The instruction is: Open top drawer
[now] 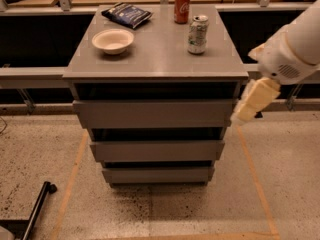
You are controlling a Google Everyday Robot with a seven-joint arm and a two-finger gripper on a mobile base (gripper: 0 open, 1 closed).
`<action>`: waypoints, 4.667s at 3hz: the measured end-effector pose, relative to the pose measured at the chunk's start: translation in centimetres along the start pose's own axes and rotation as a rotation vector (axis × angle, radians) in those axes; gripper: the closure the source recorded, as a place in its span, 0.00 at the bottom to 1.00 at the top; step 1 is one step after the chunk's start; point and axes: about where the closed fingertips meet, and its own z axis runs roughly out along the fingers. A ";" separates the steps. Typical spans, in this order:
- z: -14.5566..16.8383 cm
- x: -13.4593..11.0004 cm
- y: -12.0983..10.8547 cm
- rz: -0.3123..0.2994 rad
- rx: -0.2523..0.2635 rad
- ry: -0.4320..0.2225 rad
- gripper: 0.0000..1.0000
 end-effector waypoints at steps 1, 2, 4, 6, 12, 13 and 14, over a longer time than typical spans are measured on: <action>4.7 -0.7 -2.4 0.028 0.002 -0.020 0.00; 4.7 -0.7 -2.4 0.028 0.002 -0.020 0.00; 7.0 0.9 -1.8 0.074 -0.005 0.056 0.00; 13.0 1.2 -2.5 0.074 -0.067 0.051 0.00; 24.4 -2.3 -4.7 0.066 -0.165 -0.125 0.00; 25.1 -3.3 -6.3 0.033 -0.140 -0.145 0.00; 25.3 -3.4 -6.5 0.029 -0.139 -0.149 0.00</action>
Offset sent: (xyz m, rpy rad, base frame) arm 0.0337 0.0090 -0.0268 0.0242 -0.0017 -0.0180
